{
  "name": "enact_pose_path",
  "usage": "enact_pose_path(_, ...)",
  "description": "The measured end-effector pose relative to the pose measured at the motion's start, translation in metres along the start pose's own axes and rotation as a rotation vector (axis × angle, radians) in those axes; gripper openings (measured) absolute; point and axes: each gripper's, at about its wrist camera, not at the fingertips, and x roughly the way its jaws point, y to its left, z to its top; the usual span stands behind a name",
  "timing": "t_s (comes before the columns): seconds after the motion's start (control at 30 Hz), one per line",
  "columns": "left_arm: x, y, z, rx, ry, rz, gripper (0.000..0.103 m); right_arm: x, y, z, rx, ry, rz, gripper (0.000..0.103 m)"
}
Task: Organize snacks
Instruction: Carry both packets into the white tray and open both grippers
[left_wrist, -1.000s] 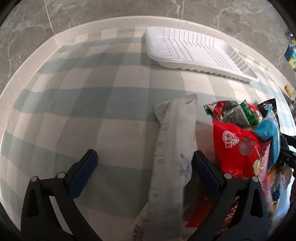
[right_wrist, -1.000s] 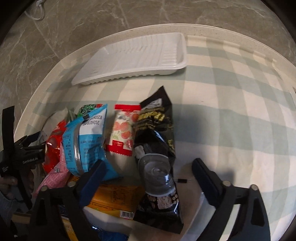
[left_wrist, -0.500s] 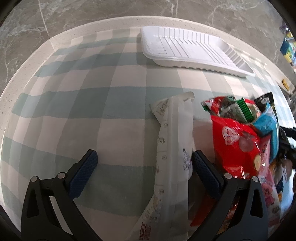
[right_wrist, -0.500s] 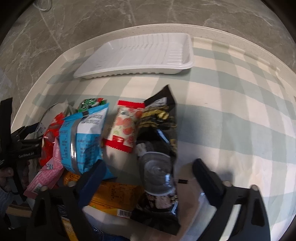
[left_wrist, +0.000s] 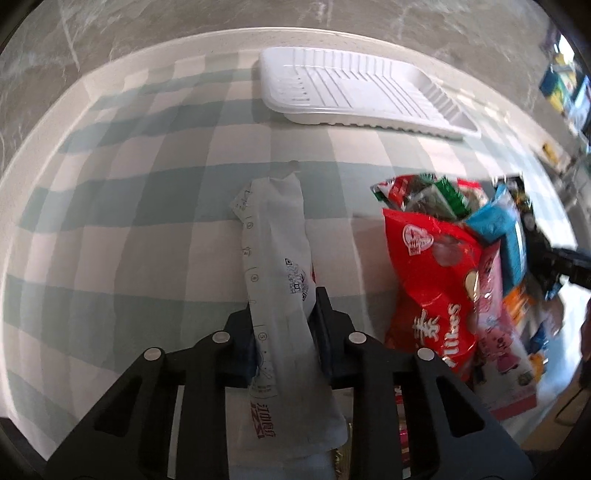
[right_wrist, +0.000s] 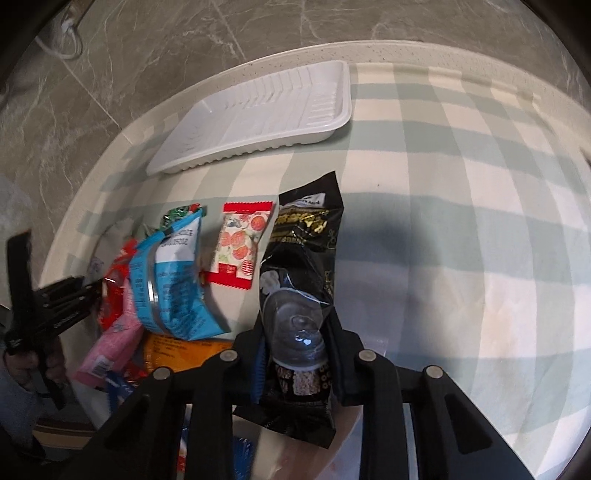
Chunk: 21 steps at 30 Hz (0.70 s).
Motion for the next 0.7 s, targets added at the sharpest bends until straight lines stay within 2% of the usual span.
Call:
enact_pose_path(0.23,-0.013,0.022,0.005,-0.120,0.024,-0.152,0.022,-0.015,-0.017,0.000,0.130,-0.011,0.127,0.029)
enact_pose_path(0.4,-0.031,0.026,0.022,-0.112,-0.006,-0.183,0.022,-0.023,-0.027,0.010,0.209,-0.021,0.231,0.029)
enact_pose_path(0.6,-0.040,0.025,0.068,-0.104,-0.045,-0.261,0.022,-0.021,-0.026,0.036,0.261,-0.032,0.328,0.029)
enact_pose_path(0.7,-0.038,0.017,0.100,-0.070,-0.062,-0.282,0.022,-0.017,-0.021,0.061,0.261,-0.046,0.353,0.029)
